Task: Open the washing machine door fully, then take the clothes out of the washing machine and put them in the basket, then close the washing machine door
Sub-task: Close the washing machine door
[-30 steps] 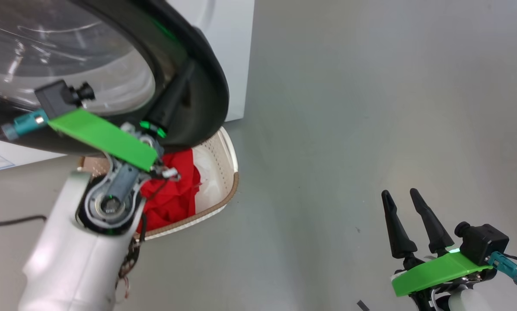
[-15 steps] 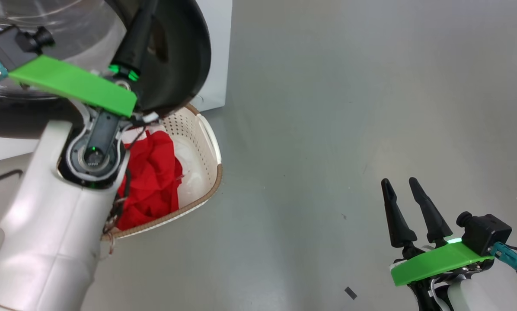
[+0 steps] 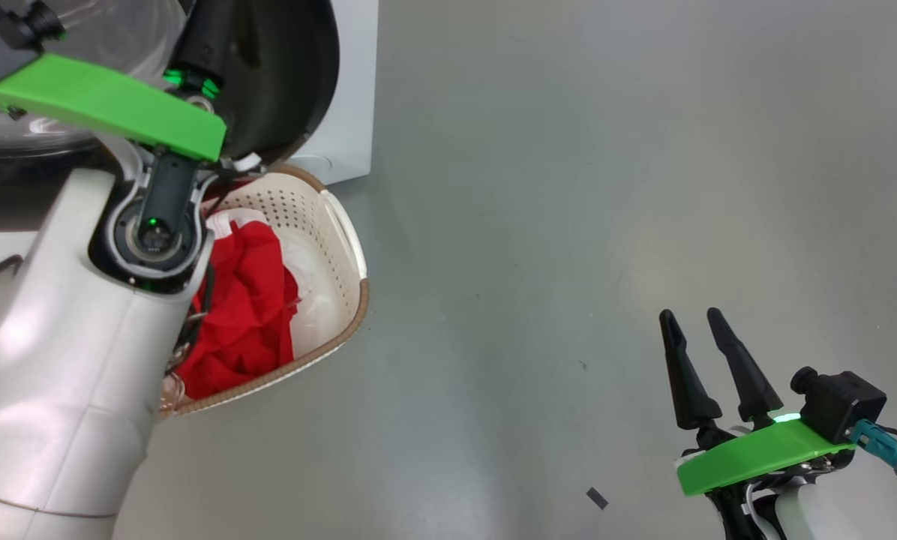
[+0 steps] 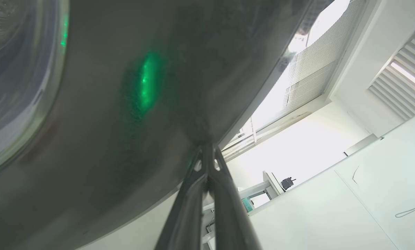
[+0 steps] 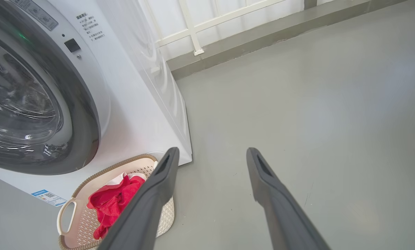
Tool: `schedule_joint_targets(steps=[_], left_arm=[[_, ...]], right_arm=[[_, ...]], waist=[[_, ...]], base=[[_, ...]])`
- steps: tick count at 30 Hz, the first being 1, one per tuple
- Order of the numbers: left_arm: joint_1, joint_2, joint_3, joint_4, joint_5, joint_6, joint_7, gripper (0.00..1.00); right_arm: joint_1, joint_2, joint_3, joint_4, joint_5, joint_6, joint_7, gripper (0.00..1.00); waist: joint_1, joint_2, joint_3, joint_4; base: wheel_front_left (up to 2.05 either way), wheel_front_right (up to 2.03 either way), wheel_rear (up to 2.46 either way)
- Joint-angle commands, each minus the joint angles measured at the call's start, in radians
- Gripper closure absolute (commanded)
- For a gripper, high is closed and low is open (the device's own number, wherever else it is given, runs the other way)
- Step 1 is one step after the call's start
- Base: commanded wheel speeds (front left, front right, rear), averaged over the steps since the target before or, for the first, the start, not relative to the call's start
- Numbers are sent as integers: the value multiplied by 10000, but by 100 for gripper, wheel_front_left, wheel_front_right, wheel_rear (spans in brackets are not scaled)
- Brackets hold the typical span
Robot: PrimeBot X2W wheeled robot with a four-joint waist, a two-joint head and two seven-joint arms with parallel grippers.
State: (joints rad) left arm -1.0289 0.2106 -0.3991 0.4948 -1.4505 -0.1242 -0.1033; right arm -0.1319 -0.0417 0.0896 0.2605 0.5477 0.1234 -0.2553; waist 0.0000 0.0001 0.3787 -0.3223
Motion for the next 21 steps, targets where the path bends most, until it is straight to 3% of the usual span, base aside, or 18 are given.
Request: schedule_joint_targets(steps=[1, 9, 10, 11, 13, 16, 21], left_arm=[[-230, 395, 117, -202, -68, -65, -126, 100], [930, 505, -293, -375, -449, -65, -607, 100], [1113, 527, -360, -383, -442, -65, -692, 96], [1307, 536, -432, -392, -440, -65, -774, 90], [1693, 556, -562, -406, -408, -65, -964, 60], [2305, 519, -650, -472, -439, -65, -1218, 0], [3363, 525, -786, -430, -309, -65, -1477, 0]], right_arm=[[-210, -85, 158, -190, 18, 73, -65, 0], [46, -85, -12, -145, -461, 73, -65, 0], [88, -85, -46, -140, -530, 73, -65, 0], [135, -85, -86, -136, -597, 73, -65, 0], [238, -85, -148, -143, -745, 73, -65, 0], [405, -85, -267, -144, -941, 73, -65, 0], [689, -85, -435, -171, -1213, 73, -65, 0]], waist=[[0, -1, -55, 65], [0, -1, -613, 515], [0, -1, -684, 585], [0, -1, -757, 663], [0, -1, -908, 820], [0, -1, -1120, 1077], [0, -1, -1472, 1483]], base=[[0, 0, 0], [0, 0, 0], [0, 0, 0], [0, 0, 0], [0, 0, 0], [0, 0, 0], [0, 0, 0]])
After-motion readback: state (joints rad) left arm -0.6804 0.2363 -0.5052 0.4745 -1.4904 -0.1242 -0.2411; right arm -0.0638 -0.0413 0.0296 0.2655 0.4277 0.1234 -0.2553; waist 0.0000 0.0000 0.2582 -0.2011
